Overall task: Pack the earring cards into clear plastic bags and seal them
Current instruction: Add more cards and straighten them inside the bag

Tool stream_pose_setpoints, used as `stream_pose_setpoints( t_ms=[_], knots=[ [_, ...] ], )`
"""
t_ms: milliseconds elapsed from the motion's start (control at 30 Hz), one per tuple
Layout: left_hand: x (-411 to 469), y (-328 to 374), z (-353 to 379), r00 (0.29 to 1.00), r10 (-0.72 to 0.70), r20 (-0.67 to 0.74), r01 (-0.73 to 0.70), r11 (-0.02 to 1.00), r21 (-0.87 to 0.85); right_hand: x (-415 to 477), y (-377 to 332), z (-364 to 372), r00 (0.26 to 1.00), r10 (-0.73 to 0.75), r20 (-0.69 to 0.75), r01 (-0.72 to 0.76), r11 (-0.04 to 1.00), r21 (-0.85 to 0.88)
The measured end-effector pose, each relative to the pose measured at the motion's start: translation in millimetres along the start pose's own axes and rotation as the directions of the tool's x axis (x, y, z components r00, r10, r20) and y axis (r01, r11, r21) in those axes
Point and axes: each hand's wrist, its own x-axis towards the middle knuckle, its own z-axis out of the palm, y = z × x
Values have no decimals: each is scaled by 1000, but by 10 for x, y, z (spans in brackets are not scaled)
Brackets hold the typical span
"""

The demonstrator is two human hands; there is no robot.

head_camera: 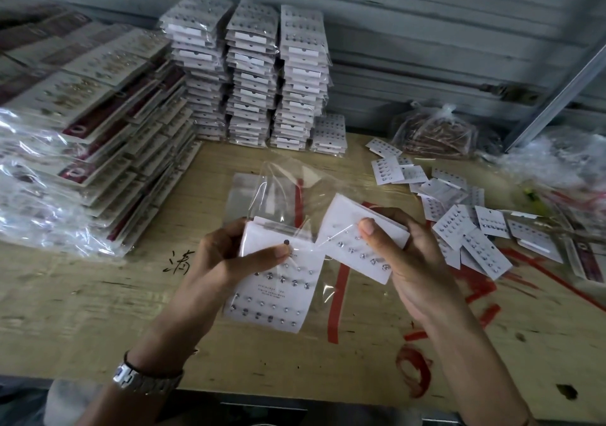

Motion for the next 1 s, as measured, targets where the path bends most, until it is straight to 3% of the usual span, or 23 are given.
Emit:
stream_pose_setpoints(
  t_ms=[367, 533, 700, 1000],
  knots=[
    [7, 7, -21, 1000, 0, -22, 1, 999, 42, -52, 34, 27, 999, 26, -33, -24, 997, 77],
    [10, 55, -14, 998, 61, -28, -59, 997, 55, -73, 36, 39, 996, -45, -83, 52, 995, 85],
    [6, 52, -20, 996, 85, -16, -82, 991, 110, -86, 50, 56, 988, -77, -136, 81, 997, 20],
    [-16, 5, -26, 996, 76, 36, -79, 991, 104, -138, 73, 98, 994, -38, -104, 32, 998, -57]
  ],
)
